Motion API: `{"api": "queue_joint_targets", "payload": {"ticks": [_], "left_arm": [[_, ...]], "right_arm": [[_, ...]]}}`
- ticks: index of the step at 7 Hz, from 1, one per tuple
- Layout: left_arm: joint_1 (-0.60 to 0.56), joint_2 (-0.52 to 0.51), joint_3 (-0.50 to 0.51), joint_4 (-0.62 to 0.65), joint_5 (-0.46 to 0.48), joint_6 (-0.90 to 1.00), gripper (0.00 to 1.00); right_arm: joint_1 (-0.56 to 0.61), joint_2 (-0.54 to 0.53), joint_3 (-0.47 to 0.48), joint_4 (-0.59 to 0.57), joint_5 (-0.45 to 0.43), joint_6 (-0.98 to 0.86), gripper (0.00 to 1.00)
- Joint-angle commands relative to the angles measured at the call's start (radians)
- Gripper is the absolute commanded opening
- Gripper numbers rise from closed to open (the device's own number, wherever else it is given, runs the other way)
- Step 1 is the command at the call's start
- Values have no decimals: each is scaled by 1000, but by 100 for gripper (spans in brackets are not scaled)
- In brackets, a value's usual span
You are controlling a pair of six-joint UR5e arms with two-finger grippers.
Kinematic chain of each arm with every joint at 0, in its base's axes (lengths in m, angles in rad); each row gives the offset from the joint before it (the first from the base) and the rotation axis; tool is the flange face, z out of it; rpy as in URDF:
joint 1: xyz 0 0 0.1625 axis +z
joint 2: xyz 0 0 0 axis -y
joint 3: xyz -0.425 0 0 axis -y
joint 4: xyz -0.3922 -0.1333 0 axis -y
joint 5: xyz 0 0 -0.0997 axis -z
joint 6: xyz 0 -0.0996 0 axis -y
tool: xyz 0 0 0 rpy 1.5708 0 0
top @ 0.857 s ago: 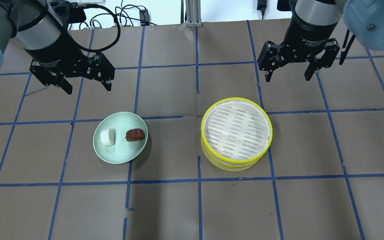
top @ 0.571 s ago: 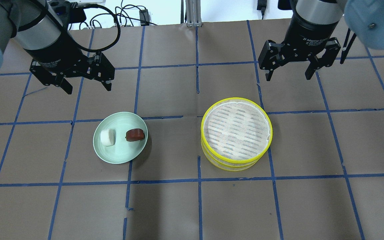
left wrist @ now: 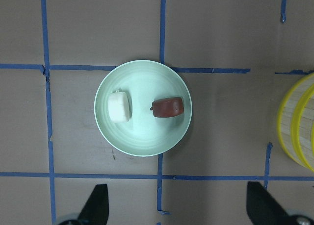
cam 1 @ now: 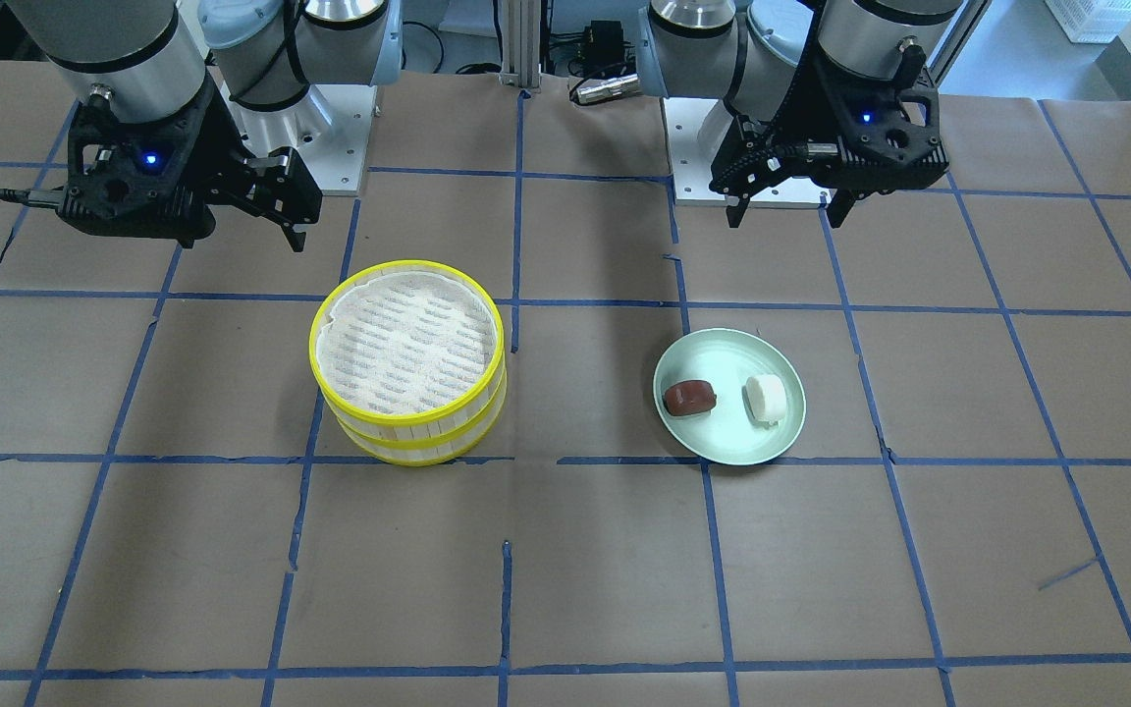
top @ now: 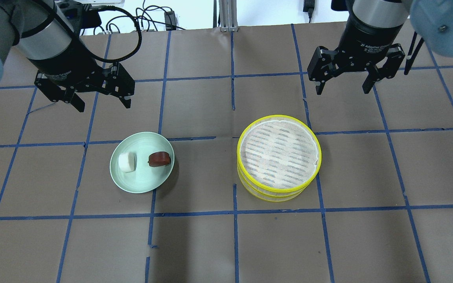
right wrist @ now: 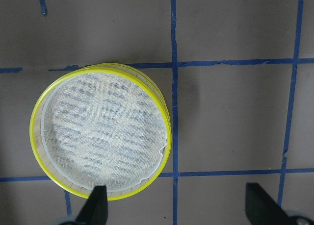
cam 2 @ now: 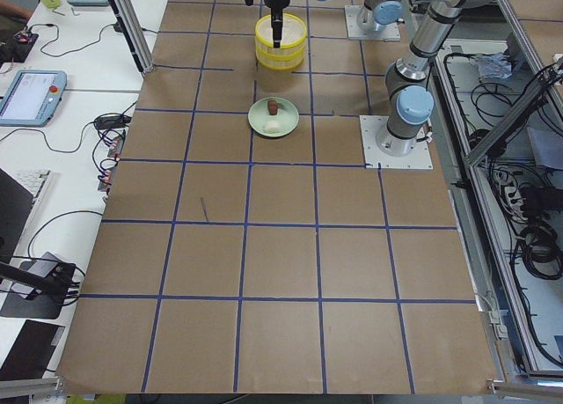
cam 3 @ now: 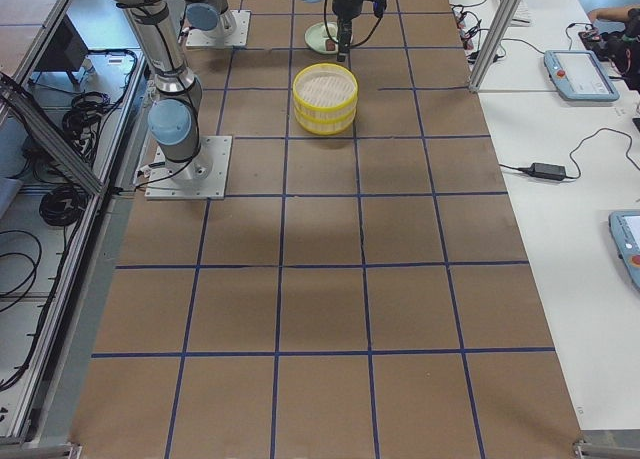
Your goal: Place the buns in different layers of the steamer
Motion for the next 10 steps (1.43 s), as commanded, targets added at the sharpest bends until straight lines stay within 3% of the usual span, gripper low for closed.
{"api": "queue_joint_targets", "payload": {"ticks": [1,3,6,9,10], "left_arm": [[6,0,-26,9,7,4,100],[31,-34,-82,58,12,-2,100],[36,-155,-217,308,63,-2,100],[100,-256,-279,370,85,19,99],[100,-285,-311,443,102,19,99]], "right_arm": [[-3,0,3,2,-1,0,100],[-3,0,3,1,-1,0,100],[3,0,6,1,2,0,100],[6,-2,6,1,0,0,100],[9,-3,3,1,-1,3,100]]}}
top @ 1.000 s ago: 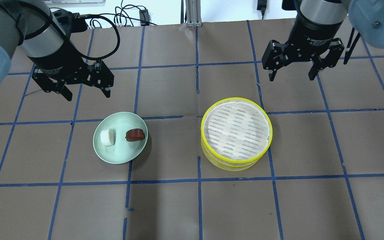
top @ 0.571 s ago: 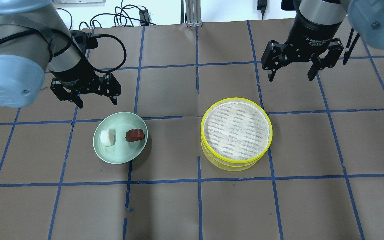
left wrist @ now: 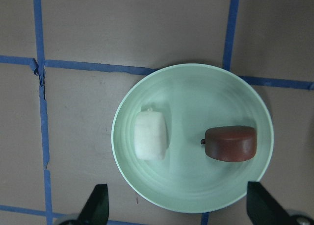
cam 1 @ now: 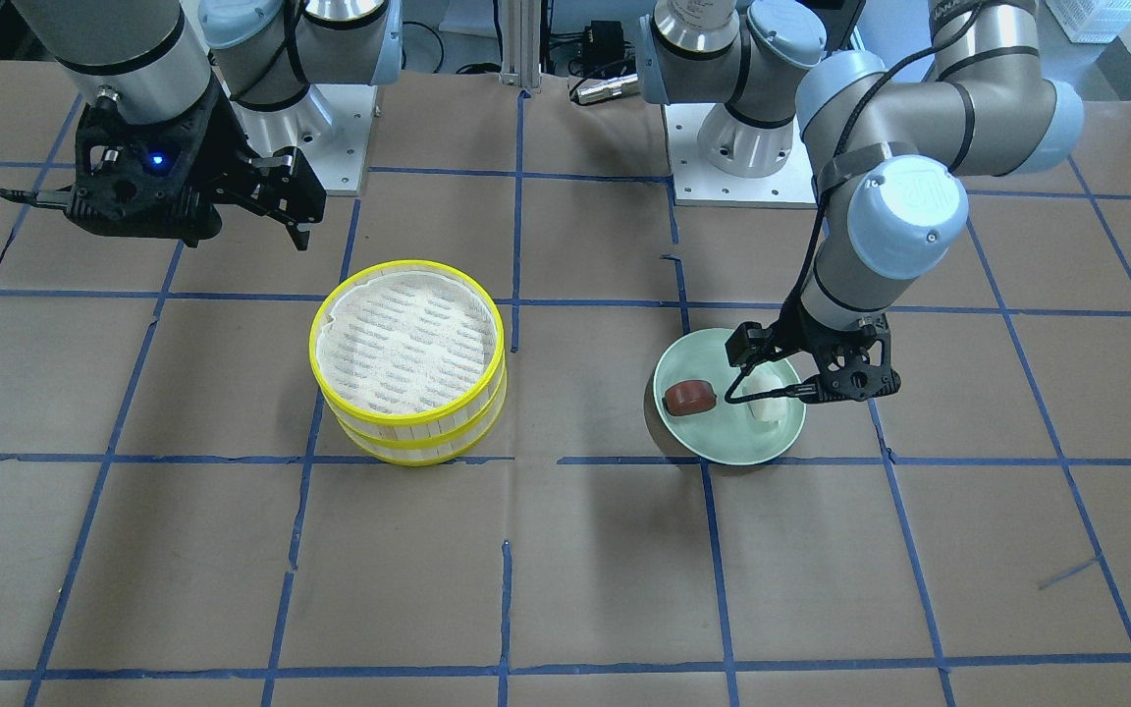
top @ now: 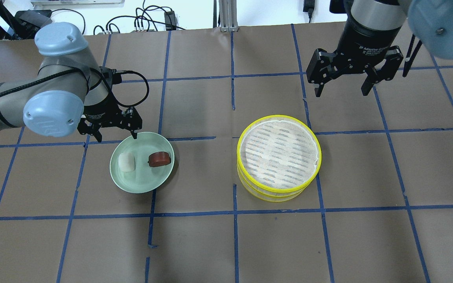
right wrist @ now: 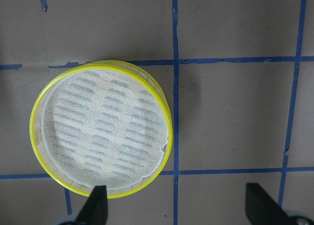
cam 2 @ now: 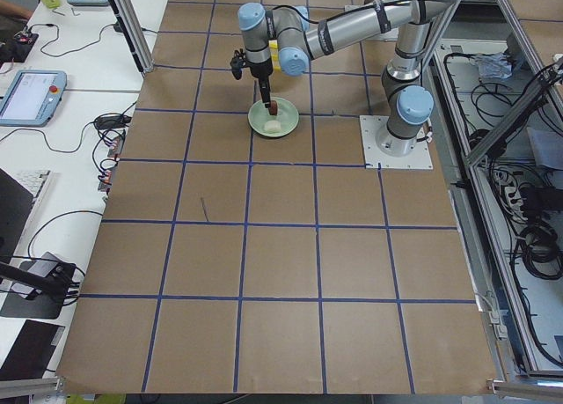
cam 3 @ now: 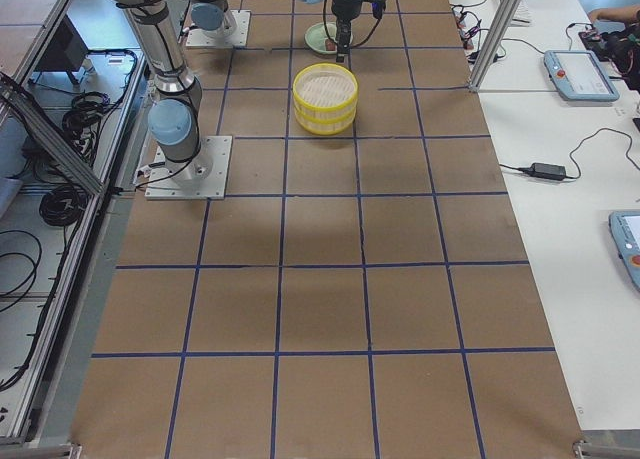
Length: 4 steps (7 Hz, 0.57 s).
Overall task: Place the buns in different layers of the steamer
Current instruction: 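Lower the left gripper to the white bun while the right reaches the steamer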
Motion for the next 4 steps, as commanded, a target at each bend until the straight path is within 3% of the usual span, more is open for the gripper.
{"api": "queue_joint_targets", "payload": {"ticks": [1,4], "left_arm": [[6,-75,-46,118,14,2,100],[24,-115,-52,160,14,5,99]], "right_arm": [[3,-4,1,1,-2,2,100],[4,-4,8,-2,-3,1,100]]}}
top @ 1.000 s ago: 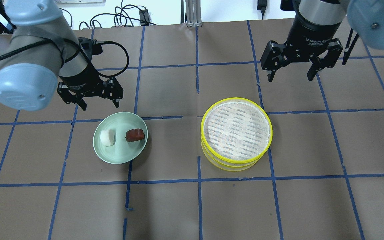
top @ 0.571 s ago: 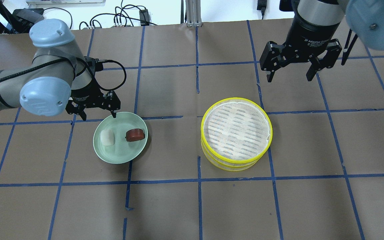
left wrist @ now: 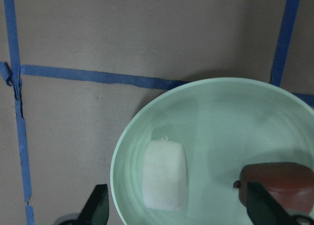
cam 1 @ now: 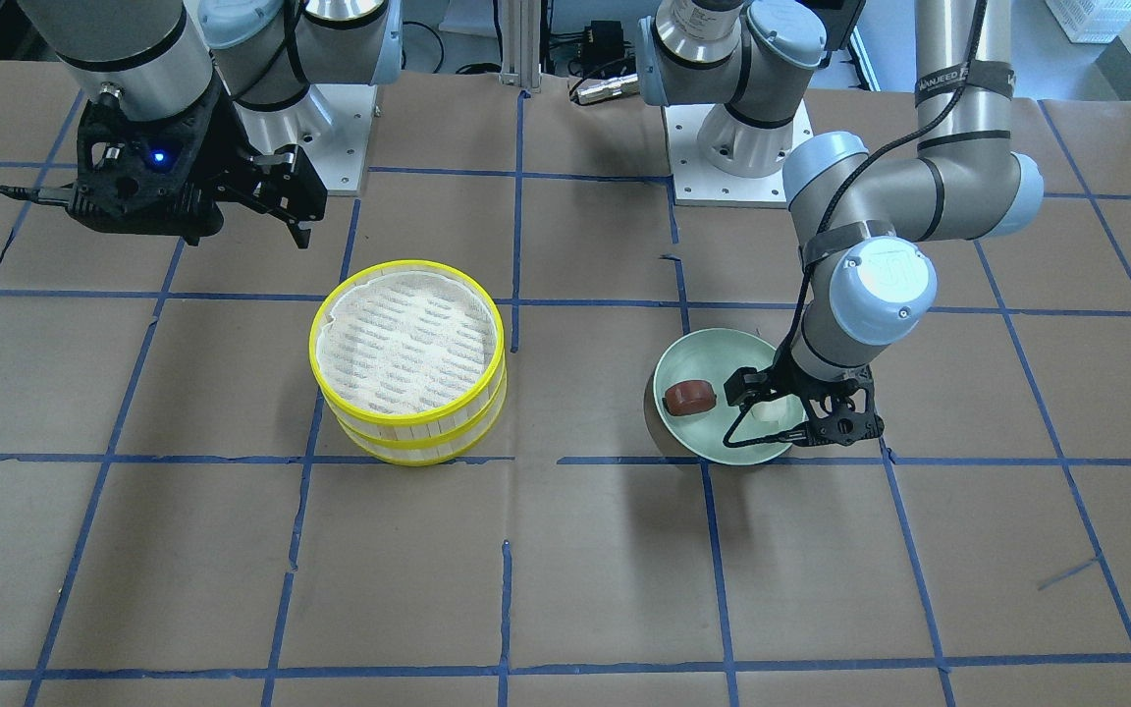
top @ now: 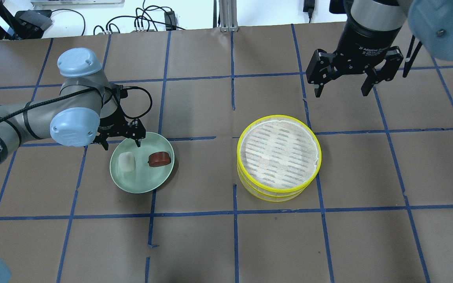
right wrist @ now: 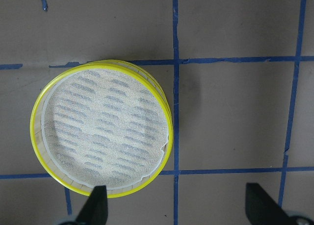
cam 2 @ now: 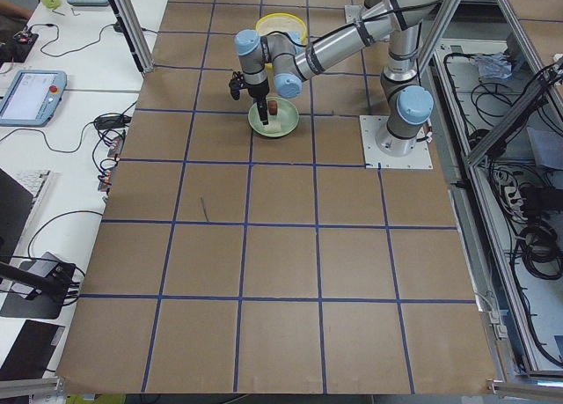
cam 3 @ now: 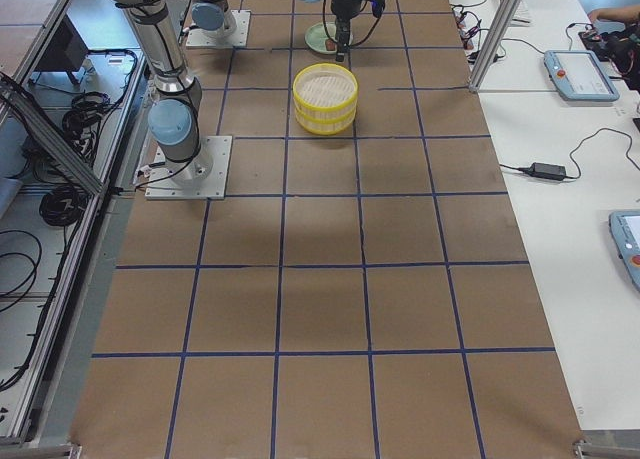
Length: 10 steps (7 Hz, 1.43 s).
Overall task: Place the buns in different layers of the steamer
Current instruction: 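Lower the left gripper to the white bun while the right reaches the steamer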
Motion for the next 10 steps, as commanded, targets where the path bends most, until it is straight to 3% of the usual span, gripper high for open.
{"api": "queue_joint_targets", "payload": {"ticks": [1,3,4,5,6,8,10], "left_arm": [[5,-15,-6,11,0,0,96],[5,-37,-12,18,0,0,90],[6,-37,-22,18,-3,-1,70],[9,-35,-38,18,-3,-1,33],[14,-35,-45,20,-9,-3,2],[14,-32,-49,69,-44,-1,0],[0,24,-14,63,-50,-16,0]], "right_arm": [[-1,2,13,-8,-1,-6,100],[-4,2,75,-108,14,-6,100],[-1,2,123,-142,13,-17,100],[-5,2,178,-161,13,-38,99],[1,2,230,-204,14,-37,98],[-1,16,305,-291,16,-38,93],[-1,30,457,-536,16,-37,89]]}}
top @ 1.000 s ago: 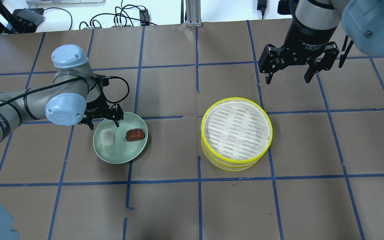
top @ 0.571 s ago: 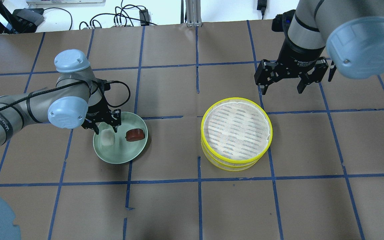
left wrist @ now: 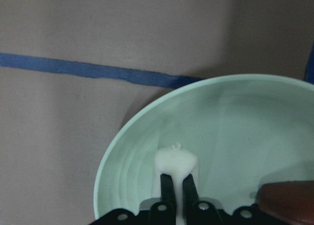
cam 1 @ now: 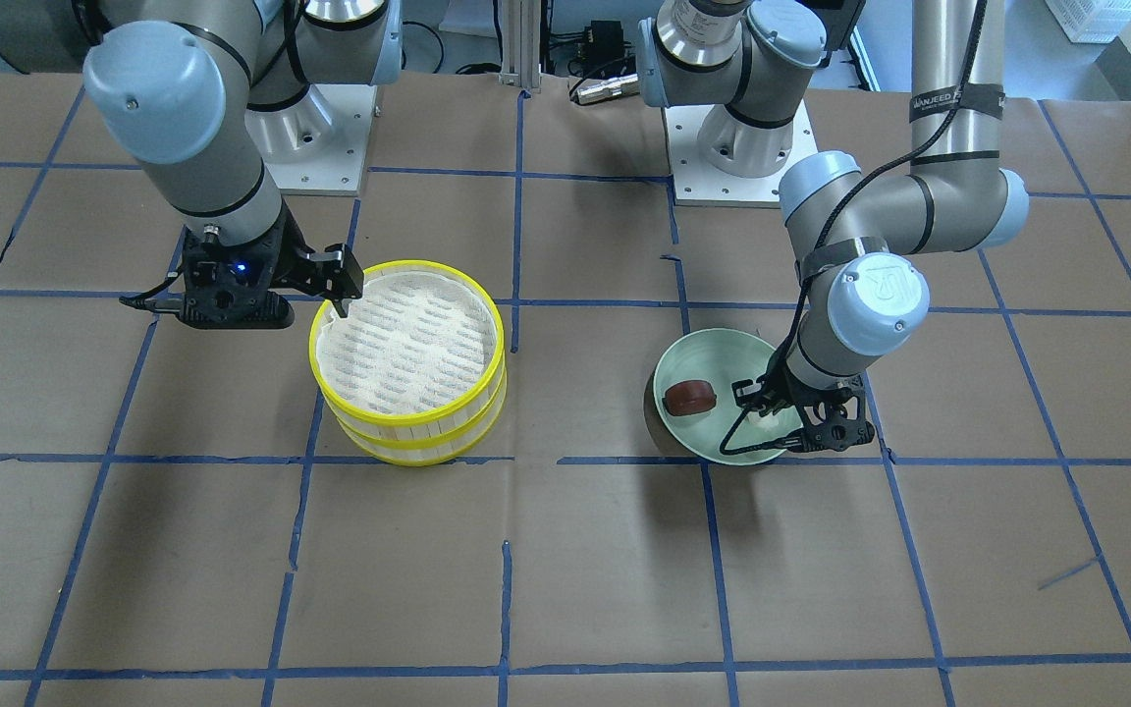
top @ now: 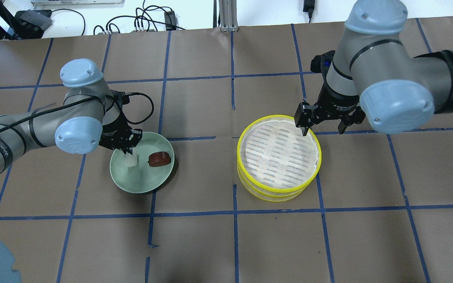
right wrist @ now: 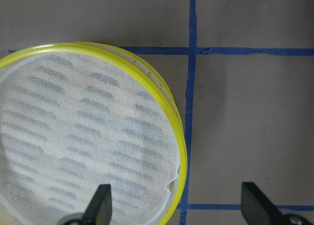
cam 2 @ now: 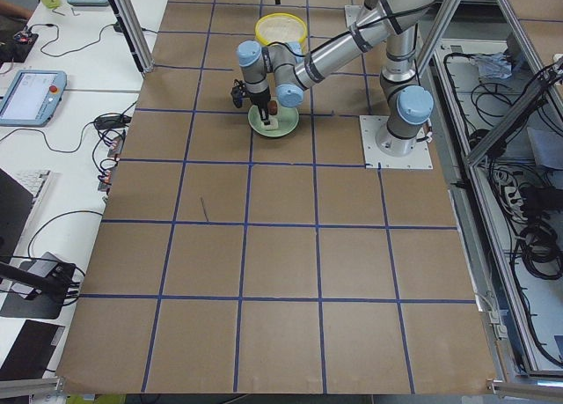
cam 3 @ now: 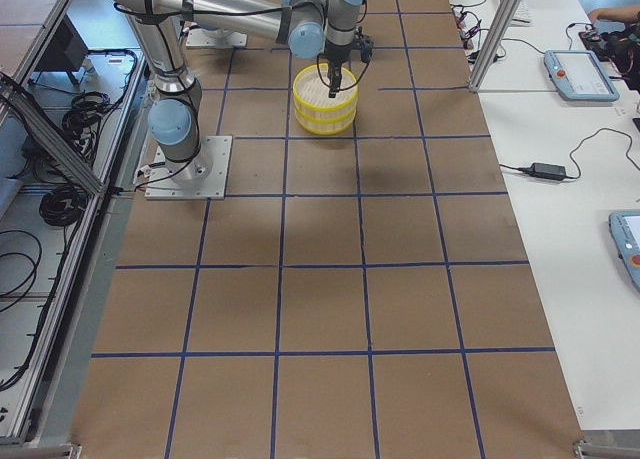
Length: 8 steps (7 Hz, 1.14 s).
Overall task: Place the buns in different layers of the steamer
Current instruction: 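Grasp the white bun with the left gripper while the right grips the top tier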
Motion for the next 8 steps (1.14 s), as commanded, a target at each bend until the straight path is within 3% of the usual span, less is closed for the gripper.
{"api": "queue_joint_targets", "payload": {"ticks": [1,3,4,5,8], "left_arm": [[-19,88,42,-55,-32,-26,0],[-54,170,127,-209,-104,-31,0],[-83,187,187,-298,-103,-70,0],[-113,187,215,-317,-104,-115,0],[-137,182,211,-316,-106,-149,0]], "right_arm": [[0,21,130,-212,-1,0,82],[-10,43,139,-219,0,-4,59],[-12,43,139,-217,0,-2,38],[-15,44,139,-217,-1,-17,7],[-32,27,138,-212,-7,-47,5]]}}
